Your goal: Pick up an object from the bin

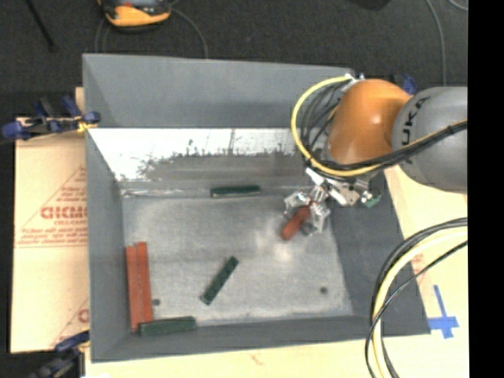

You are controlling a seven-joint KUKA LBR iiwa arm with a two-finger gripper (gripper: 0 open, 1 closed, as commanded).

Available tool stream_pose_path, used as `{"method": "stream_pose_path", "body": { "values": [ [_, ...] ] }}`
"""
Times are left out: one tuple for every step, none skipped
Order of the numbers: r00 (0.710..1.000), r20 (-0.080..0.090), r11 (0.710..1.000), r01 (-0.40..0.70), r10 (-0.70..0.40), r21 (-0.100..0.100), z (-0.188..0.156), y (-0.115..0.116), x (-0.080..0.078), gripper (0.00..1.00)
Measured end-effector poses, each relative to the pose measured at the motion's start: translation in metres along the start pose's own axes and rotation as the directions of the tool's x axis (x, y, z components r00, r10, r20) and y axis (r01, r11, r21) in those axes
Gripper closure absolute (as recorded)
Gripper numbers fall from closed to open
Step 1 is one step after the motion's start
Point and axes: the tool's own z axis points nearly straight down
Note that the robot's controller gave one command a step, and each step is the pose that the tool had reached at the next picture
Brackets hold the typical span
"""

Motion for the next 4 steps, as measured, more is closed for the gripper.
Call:
{"method": "stream_pose_path", "body": {
  "values": [
    [1.0,0.0,1.0,0.0,0.0,0.0,0.0,0.0,0.0,1.0],
    [1.0,-0.002,1.0,-0.001,0.0,-0.003,-0.003,0.001,0.001,1.0],
    [1.0,-0.006,1.0,-0.002,0.002,-0.006,-0.018,0.001,0.001,1.0],
    [1.0,-0.007,1.0,-0.003,0.003,-0.008,-0.033,0.001,0.001,1.0]
  ]
}}
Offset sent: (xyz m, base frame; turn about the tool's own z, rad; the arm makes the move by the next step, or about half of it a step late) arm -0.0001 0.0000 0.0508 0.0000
